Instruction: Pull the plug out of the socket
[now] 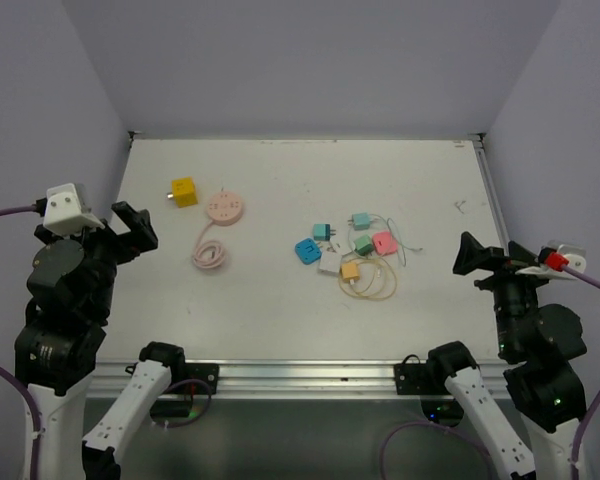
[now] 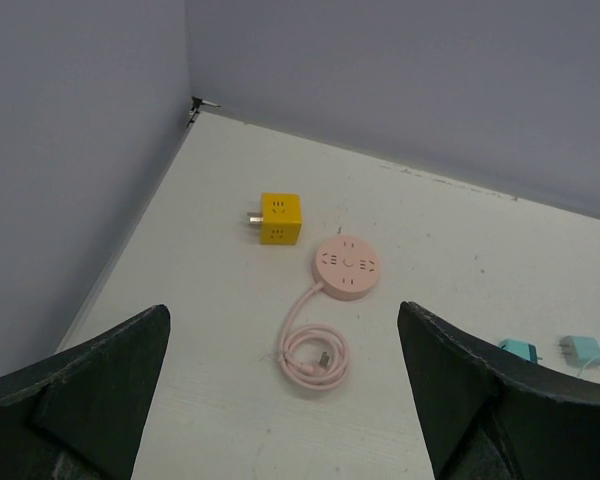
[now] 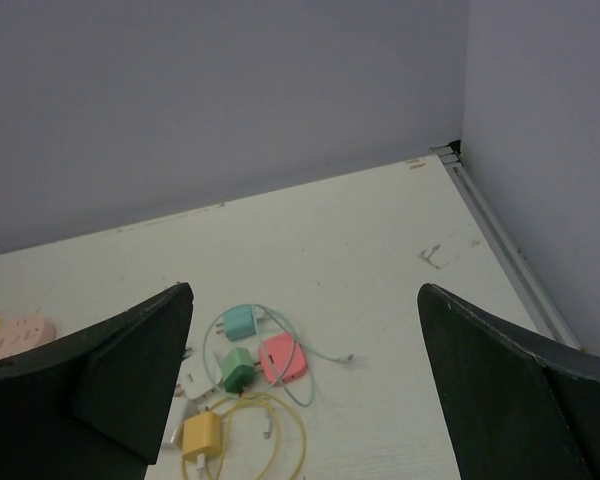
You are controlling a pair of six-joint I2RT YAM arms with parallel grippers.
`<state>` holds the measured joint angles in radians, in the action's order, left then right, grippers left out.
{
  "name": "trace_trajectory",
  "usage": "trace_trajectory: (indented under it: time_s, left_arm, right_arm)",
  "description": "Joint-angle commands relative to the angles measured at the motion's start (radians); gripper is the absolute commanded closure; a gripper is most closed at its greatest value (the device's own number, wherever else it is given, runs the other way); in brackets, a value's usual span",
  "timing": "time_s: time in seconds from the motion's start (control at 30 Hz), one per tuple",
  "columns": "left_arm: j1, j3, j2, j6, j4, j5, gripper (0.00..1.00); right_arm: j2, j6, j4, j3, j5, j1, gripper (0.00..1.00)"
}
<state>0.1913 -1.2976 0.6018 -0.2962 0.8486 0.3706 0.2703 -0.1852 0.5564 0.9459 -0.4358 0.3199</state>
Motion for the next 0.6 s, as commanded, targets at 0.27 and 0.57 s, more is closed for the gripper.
trace_trajectory:
  time_s: [0.27,0.57]
  left_arm:
    - [0.004,0.075,-0.037,-0.014,0.006,0.022,0.01]
    - [0.005,0.104,-0.05,-0.015,0.0,0.042,0.0]
  right_arm:
    - [-0.08,-0.005,-0.067,-0.091,0.009,-0.001,0.01]
    - [-0.072,-0.005,-0.07,-0.101,0.019,-0.001,0.01]
